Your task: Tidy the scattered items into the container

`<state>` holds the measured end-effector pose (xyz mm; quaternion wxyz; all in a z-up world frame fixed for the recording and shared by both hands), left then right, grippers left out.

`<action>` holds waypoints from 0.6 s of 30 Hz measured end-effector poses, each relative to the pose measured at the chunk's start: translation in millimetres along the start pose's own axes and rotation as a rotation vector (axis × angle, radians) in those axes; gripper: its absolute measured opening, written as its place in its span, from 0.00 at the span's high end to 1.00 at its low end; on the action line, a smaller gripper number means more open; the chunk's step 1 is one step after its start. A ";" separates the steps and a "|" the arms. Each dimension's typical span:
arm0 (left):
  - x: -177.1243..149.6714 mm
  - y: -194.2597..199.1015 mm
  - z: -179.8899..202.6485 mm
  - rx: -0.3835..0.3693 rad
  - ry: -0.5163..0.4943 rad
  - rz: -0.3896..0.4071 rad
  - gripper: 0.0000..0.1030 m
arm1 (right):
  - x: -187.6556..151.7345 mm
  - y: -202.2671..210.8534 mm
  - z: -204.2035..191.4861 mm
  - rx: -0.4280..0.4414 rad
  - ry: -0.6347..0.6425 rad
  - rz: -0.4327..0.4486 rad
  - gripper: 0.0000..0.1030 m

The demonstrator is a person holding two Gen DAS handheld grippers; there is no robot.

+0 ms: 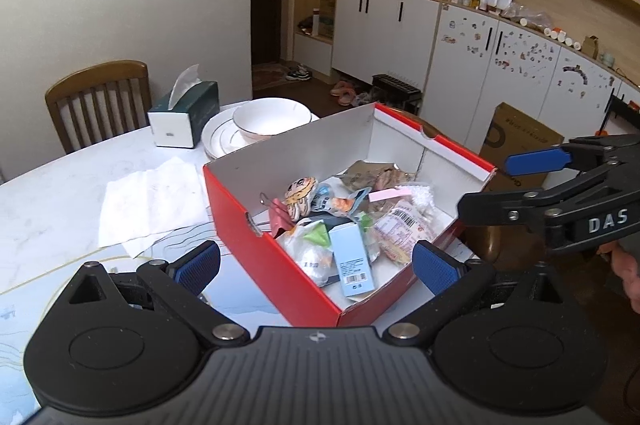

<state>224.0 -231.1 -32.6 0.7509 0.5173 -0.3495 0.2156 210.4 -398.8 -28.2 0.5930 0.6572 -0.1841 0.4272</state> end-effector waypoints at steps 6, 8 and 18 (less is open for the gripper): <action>-2.9 1.6 -4.6 0.012 0.011 -0.003 0.00 | -7.2 4.0 -4.5 -0.004 0.010 -0.008 0.05; -4.2 1.1 -6.4 0.014 0.018 -0.006 0.00 | -8.3 4.0 -7.4 -0.002 0.014 -0.010 0.05; -11.8 0.3 -13.7 0.019 0.035 -0.031 0.00 | -13.8 3.9 -15.5 0.012 0.001 -0.020 0.05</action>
Point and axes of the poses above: each gripper's, at about its wrist camera, not at the fingertips, and y roughly against the way its jaws point, z to its right, x to its top, the point moved 7 cm from there along -y, roughly the way its jaws point, and after that the axes turned 13 degrees about y, right-handed, at the moved point
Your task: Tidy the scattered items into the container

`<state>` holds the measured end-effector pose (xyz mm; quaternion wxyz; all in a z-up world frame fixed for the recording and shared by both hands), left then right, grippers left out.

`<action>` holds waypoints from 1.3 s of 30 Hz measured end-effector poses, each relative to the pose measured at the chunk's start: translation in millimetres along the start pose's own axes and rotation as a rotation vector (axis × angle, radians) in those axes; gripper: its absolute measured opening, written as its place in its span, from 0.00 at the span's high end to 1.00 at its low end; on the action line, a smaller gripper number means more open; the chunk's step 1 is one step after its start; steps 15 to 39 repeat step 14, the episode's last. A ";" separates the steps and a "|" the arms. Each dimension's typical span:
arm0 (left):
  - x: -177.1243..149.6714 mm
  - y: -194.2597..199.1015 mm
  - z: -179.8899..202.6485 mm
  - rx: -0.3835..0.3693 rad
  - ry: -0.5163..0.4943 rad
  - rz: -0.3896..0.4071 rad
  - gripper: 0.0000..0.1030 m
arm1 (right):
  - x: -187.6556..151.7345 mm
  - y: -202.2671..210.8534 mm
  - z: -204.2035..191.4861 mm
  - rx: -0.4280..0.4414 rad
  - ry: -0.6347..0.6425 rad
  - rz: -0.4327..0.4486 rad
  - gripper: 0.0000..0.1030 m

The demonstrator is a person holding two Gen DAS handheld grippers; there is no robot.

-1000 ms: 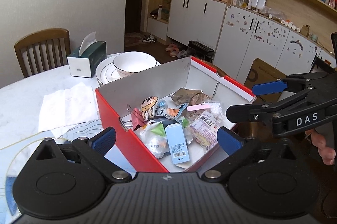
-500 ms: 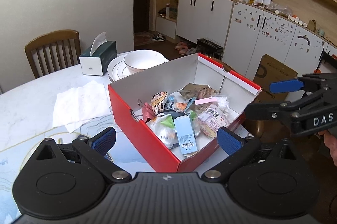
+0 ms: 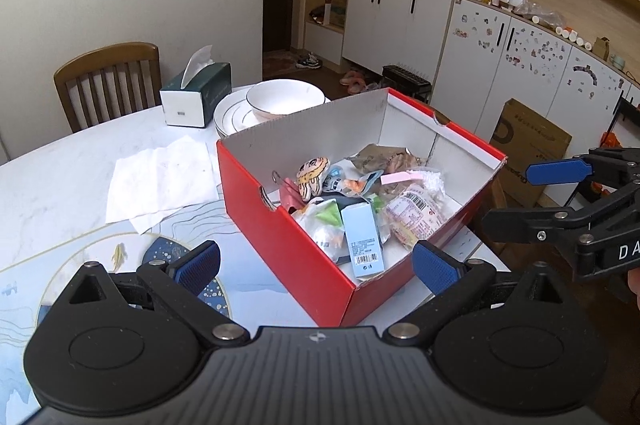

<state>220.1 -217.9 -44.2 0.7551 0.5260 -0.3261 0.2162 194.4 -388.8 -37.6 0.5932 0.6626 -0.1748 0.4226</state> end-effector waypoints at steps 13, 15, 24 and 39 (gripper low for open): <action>0.0 2.8 -2.1 -0.010 -0.007 0.006 0.00 | -0.3 -1.2 -1.4 -0.012 -0.025 -0.013 0.05; 0.3 3.1 -2.2 -0.014 -0.009 0.006 0.00 | -0.2 -1.3 -1.7 -0.013 -0.024 -0.013 0.05; 0.3 3.1 -2.2 -0.014 -0.009 0.006 0.00 | -0.2 -1.3 -1.7 -0.013 -0.024 -0.013 0.05; 0.3 3.1 -2.2 -0.014 -0.009 0.006 0.00 | -0.2 -1.3 -1.7 -0.013 -0.024 -0.013 0.05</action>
Point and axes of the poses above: each gripper's, at about its wrist camera, not at the fingertips, and y roughly against the way its jaws point, z to its right, x to its top, the point moved 7 cm from there along -y, roughly the way its jaws point, and after that the axes turned 13 degrees about y, right-handed, at the moved point
